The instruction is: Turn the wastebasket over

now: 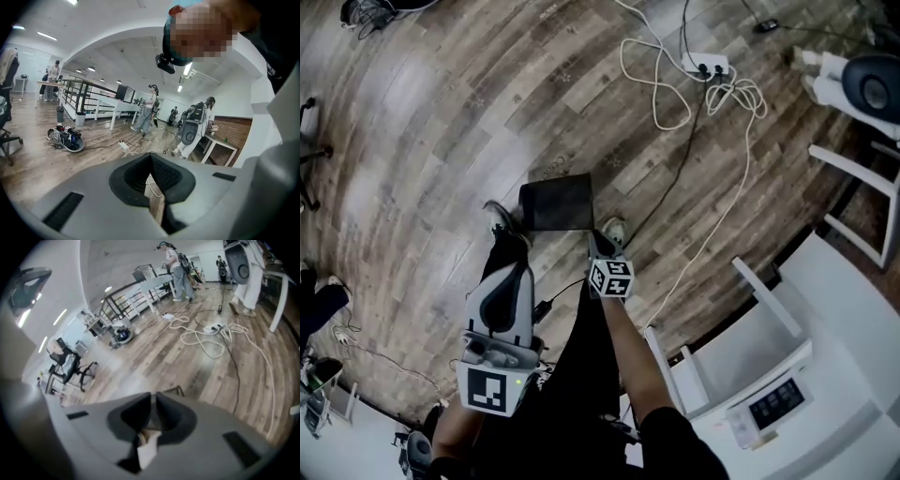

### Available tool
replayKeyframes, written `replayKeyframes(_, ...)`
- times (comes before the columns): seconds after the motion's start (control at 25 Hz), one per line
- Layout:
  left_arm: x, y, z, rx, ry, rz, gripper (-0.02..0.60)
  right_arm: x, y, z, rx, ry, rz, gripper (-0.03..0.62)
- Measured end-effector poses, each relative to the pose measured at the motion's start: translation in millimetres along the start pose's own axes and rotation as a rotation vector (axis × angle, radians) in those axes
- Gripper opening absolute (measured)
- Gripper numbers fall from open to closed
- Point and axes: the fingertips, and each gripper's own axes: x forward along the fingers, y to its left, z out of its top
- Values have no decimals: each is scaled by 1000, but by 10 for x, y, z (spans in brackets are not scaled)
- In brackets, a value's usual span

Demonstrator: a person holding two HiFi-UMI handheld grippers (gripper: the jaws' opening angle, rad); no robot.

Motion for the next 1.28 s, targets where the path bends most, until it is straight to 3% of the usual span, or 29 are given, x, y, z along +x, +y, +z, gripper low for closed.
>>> replayKeyframes(0.12, 67, 108, -119, -1, 2, 5, 32, 288, -259, -260, 26, 71, -42, 57)
replayKeyframes(0.2, 92, 165, -199, -6, 8, 8, 32, 451, -424, -443, 36, 129, -70, 124)
replayKeyframes(0.28, 114, 189, -281, -9, 18, 7, 32, 569, -563, -594, 37, 174, -84, 128)
replayKeyframes(0.64, 258, 336, -705, -27, 65, 5, 32, 1075, -880, -880, 3, 275, -51, 172)
replayKeyframes(1.04, 378, 462, -902, -53, 91, -4, 32, 1427, -936, -1093, -81, 385, 8, 168)
replayKeyframes(1.12, 374, 500, -911, -57, 93, 1, 32, 1438, -932, -1093, -102, 396, 4, 104)
replayKeyframes(1.28, 337, 575, -900, -64, 92, 12, 32, 1416, -955, -1079, -108, 423, -3, 91)
